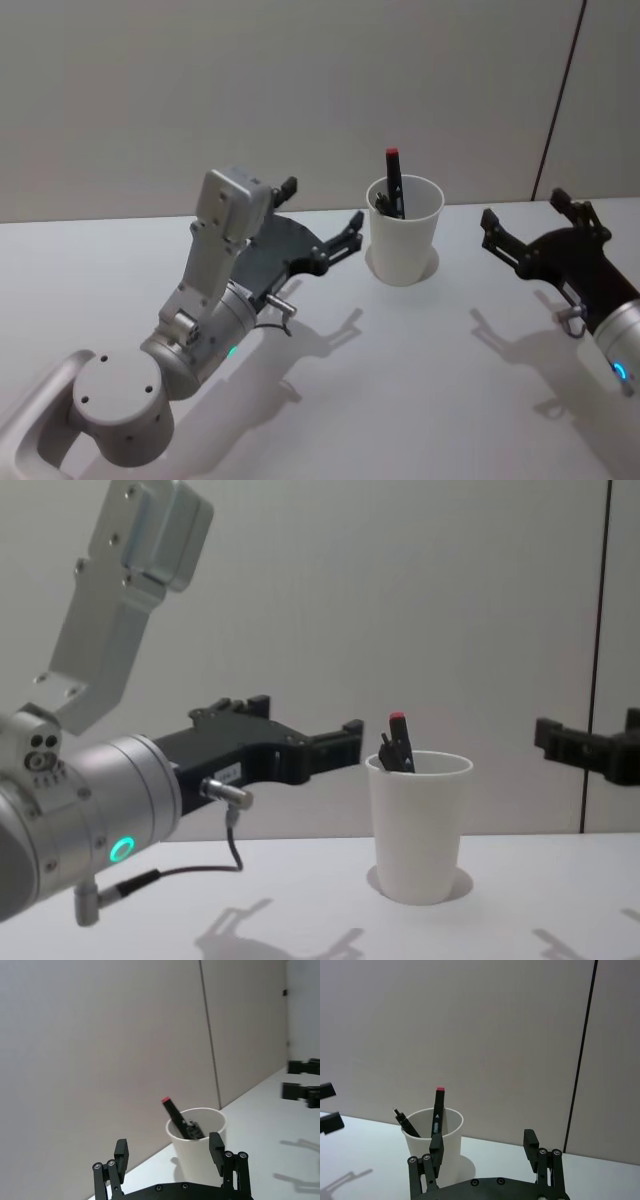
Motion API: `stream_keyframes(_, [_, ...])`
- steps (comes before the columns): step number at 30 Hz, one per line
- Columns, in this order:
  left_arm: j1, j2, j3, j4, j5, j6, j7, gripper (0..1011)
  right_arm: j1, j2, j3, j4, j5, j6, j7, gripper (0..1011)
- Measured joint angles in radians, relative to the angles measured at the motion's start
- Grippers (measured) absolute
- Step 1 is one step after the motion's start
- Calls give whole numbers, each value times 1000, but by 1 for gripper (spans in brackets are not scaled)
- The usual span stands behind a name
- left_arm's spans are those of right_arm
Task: Place the pen into the pen holder.
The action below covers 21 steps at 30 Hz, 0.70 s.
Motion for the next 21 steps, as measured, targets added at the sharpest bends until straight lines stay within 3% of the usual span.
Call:
stream_keyframes(11, [-19,17,11,-4,62,22,113,1001,-29,0,14,-18,-25,4,-3,1001])
stream_keyframes(21, [-20,19,12,-5,68,24,123,1001,-29,0,14,-18,-26,4,-3,1001])
